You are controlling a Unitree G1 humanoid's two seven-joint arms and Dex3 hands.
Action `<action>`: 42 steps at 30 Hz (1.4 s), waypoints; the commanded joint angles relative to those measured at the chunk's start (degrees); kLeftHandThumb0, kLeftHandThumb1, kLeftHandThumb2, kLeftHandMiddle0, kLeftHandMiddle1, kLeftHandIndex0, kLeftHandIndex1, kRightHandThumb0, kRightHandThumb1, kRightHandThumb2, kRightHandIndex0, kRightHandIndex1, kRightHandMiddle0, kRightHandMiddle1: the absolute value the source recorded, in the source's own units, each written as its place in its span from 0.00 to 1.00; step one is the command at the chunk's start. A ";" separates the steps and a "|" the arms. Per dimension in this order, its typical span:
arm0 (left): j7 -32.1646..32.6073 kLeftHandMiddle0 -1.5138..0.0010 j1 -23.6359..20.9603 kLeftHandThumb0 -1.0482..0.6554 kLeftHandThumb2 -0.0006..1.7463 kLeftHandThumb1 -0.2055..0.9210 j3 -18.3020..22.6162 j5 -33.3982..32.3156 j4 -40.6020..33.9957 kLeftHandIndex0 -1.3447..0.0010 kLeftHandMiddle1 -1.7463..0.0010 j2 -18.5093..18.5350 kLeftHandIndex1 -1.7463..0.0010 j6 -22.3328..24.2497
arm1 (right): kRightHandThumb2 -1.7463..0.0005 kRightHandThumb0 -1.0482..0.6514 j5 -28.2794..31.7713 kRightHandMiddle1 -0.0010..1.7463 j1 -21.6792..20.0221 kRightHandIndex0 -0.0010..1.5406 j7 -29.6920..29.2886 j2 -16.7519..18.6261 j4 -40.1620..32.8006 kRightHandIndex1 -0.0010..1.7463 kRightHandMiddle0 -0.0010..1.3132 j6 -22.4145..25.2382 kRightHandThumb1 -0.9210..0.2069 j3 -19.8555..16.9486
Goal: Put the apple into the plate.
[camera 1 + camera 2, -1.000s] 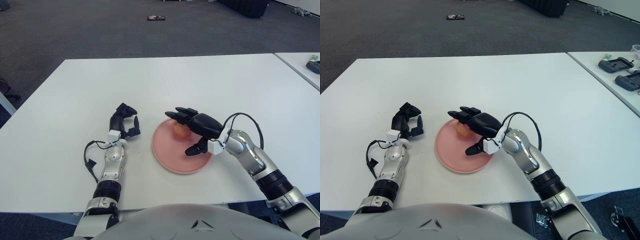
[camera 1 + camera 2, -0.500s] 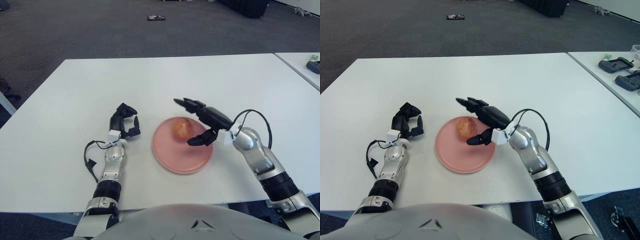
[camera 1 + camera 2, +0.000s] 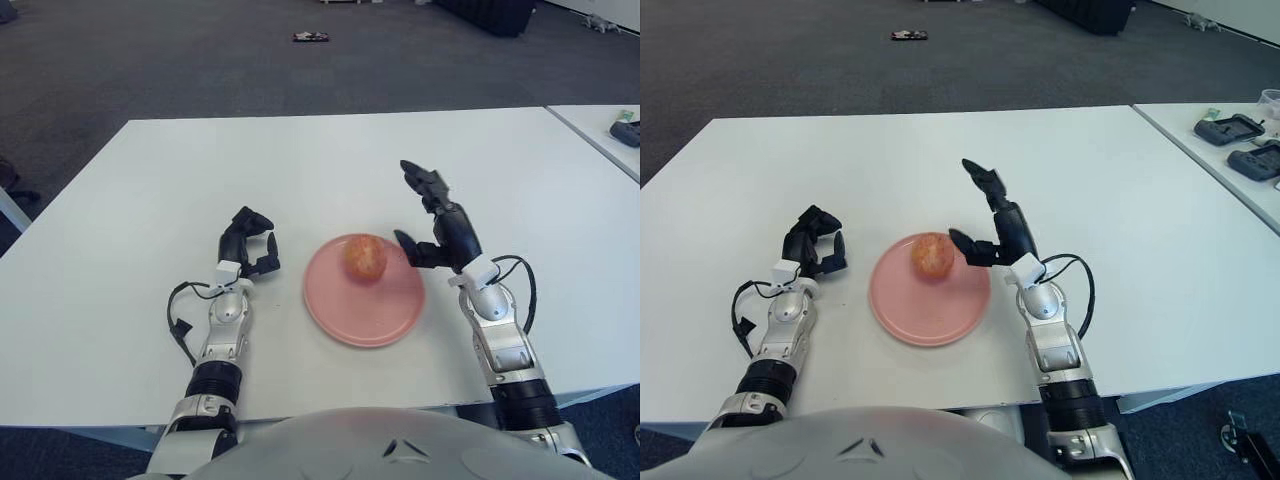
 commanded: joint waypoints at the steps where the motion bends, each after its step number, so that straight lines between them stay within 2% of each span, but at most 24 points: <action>1: -0.03 0.12 3.12 0.30 0.84 0.36 0.16 -0.19 3.33 0.47 0.00 -0.30 0.00 2.69 | 0.41 0.22 3.20 0.79 1.95 0.05 -3.09 2.52 2.06 0.72 0.00 -2.90 0.16 -3.39; 4: -0.07 0.12 3.08 0.31 0.84 0.36 0.15 -0.17 3.44 0.47 0.00 -0.24 0.00 2.73 | 0.39 0.24 4.09 0.83 2.28 0.08 -4.10 3.75 3.69 0.75 0.00 -4.54 0.16 -4.60; 8: -0.12 0.13 2.92 0.31 0.84 0.37 0.05 -0.02 3.70 0.48 0.00 -0.12 0.00 2.34 | 0.37 0.25 3.45 0.89 1.44 0.12 -8.97 6.96 6.49 0.79 0.00 -5.36 0.14 -6.91; 10: -0.07 0.13 2.89 0.31 0.83 0.38 0.01 0.04 3.74 0.48 0.00 -0.11 0.00 2.22 | 0.36 0.25 3.21 0.95 0.48 0.15 -10.32 7.07 9.43 0.83 0.00 -6.14 0.13 -8.15; 12: 0.05 0.13 2.84 0.31 0.83 0.38 -0.02 0.11 3.77 0.48 0.00 -0.14 0.00 2.17 | 0.36 0.26 3.36 0.97 -0.79 0.18 -11.15 6.74 12.95 0.87 0.06 -7.10 0.12 -9.46; 13: 0.11 0.13 2.82 0.31 0.83 0.38 -0.02 0.13 3.79 0.48 0.00 -0.16 0.00 2.15 | 0.41 0.30 3.49 0.98 -1.32 0.23 -11.37 6.58 14.37 0.89 0.13 -7.60 0.16 -9.96; 15: 0.27 0.13 2.80 0.31 0.83 0.38 -0.02 0.19 3.81 0.48 0.00 -0.22 0.00 2.10 | 0.44 0.34 4.05 0.99 -2.02 0.28 -11.29 6.17 16.58 0.91 0.20 -8.56 0.20 -10.82; 19: 0.89 0.13 2.90 0.31 0.83 0.37 0.06 0.36 3.54 0.48 0.00 -0.48 0.00 2.15 | 0.43 0.37 4.86 1.00 -2.71 0.37 -10.50 5.29 20.20 0.97 0.30 -10.59 0.29 -12.10; 25: 1.09 0.13 2.97 0.31 0.84 0.37 0.30 0.07 3.14 0.48 0.00 -0.69 0.00 2.45 | 0.37 0.36 4.06 1.00 -2.24 0.49 -10.35 4.45 24.70 1.00 0.36 -13.78 0.37 -12.86; 29: 0.95 0.13 3.00 0.31 0.84 0.36 0.40 -0.11 2.97 0.47 0.00 -0.66 0.00 2.64 | 0.35 0.36 2.97 1.00 -1.65 0.54 -10.46 4.32 26.33 1.00 0.37 -15.31 0.39 -12.55; 35: 0.77 0.13 3.09 0.31 0.84 0.36 0.69 -0.38 2.83 0.47 0.00 -0.76 0.00 2.53 | 0.35 0.36 2.96 1.00 -0.79 0.58 -9.24 3.87 27.10 1.00 0.38 -14.44 0.40 -12.07; 38: 0.58 0.13 3.14 0.31 0.84 0.36 0.77 -0.46 2.72 0.47 0.00 -0.73 0.00 2.47 | 0.35 0.36 4.52 1.00 -0.53 0.59 -6.79 3.41 27.46 1.00 0.38 -13.56 0.40 -11.63; 42: 0.13 0.13 3.21 0.31 0.84 0.37 0.81 -0.69 2.62 0.48 0.00 -0.64 0.00 2.42 | 0.33 0.36 7.37 1.00 0.04 0.61 -2.63 2.61 26.40 1.00 0.39 -8.09 0.42 -11.20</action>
